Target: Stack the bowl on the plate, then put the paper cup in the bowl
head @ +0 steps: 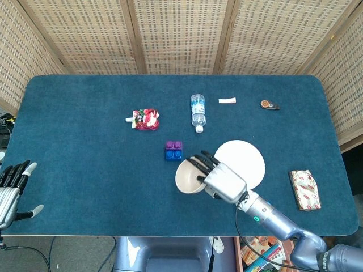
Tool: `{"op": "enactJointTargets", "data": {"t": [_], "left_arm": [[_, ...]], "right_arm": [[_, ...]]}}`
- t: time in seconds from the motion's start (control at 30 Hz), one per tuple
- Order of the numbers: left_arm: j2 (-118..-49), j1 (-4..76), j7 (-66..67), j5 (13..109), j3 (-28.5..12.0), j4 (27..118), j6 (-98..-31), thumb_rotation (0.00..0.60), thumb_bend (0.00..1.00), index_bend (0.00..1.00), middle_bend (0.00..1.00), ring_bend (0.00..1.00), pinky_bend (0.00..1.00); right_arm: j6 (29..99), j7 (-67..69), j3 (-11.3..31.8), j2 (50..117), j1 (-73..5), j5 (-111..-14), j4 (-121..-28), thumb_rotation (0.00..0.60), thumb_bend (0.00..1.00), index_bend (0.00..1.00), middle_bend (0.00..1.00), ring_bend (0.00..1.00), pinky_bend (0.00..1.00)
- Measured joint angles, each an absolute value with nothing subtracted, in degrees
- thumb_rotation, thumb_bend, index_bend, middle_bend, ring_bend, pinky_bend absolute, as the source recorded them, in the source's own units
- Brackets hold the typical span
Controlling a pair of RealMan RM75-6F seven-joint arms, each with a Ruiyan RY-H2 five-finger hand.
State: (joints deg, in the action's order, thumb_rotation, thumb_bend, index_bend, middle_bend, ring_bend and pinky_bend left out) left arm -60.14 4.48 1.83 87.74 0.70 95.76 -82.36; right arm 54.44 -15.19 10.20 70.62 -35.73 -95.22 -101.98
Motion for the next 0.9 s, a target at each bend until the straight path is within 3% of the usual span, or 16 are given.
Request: {"op": "enactJointTargets", "data": {"t": [0.33, 0.9], "left_arm": [[-60.2, 4.5, 1.9, 87.9, 0.7, 96.0, -82.6, 0.600, 0.00, 0.00, 0.00, 0.00, 0.00], [-59.9, 4.7, 1.6, 87.1, 0.5, 96.1, -82.1, 0.600, 0.00, 0.00, 0.00, 0.00, 0.00]], "right_arm": [[51.6, -18.1, 12.2, 67.9, -35.7, -81.8, -95.2, 0.600, 0.53, 0.63, 0.00, 0.00, 0.00], [46.1, -24.0, 9.1, 75.9, -38.2, -70.7, -82.6, 0.600, 0.54, 0.63, 0.00, 0.00, 0.00]]}}
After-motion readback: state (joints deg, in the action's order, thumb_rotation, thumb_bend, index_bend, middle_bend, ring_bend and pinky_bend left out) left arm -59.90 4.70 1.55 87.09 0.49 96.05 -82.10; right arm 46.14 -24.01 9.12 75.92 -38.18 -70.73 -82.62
